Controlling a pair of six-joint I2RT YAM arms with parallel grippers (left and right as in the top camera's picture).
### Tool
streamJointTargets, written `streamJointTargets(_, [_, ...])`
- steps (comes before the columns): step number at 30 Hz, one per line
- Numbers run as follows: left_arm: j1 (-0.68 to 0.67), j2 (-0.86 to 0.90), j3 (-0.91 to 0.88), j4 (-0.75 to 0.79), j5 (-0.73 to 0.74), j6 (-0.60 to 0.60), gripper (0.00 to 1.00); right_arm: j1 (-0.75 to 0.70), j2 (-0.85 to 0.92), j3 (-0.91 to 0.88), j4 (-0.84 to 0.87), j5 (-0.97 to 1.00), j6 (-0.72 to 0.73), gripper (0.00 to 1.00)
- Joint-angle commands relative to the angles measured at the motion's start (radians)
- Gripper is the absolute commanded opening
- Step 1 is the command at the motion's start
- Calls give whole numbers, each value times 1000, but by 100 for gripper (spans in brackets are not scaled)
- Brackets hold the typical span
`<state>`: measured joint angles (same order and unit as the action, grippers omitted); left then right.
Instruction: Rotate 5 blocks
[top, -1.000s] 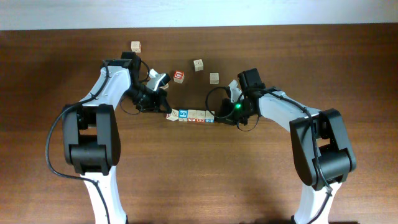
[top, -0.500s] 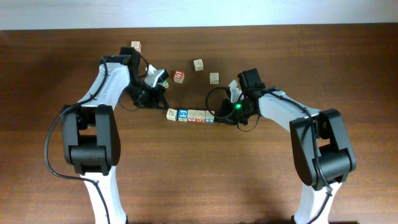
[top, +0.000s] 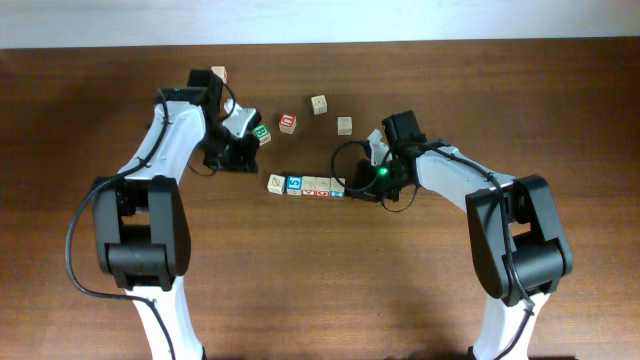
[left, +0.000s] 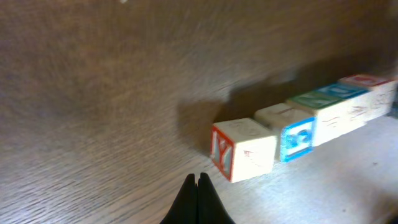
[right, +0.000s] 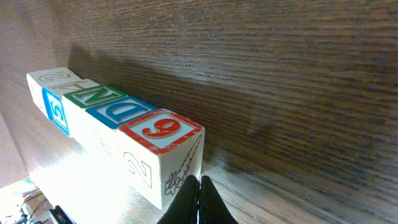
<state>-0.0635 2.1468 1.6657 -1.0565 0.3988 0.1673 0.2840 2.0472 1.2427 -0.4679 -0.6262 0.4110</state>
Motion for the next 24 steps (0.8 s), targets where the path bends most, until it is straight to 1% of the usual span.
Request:
streamJointTargets(1, [-6, -19, -66, 28, -18, -17, 0, -3, 9, 5, -1, 10, -12, 5])
streamJointTargets(7, [-36, -19, -81, 65, 50, -16, 0, -3, 9, 5, -1, 10, -12, 4])
streamJointTargets(16, [-80, -19, -81, 84, 46, -18, 0, -3, 9, 5, -8, 10, -15, 4])
streamJointTargets(22, [-80, -19, -81, 76, 66, -53, 0, -3, 9, 5, -12, 6, -15, 4])
streamJointTargets(24, [-80, -19, -81, 75, 75, -65, 0, -9, 9, 5, -15, -16, -42, 4])
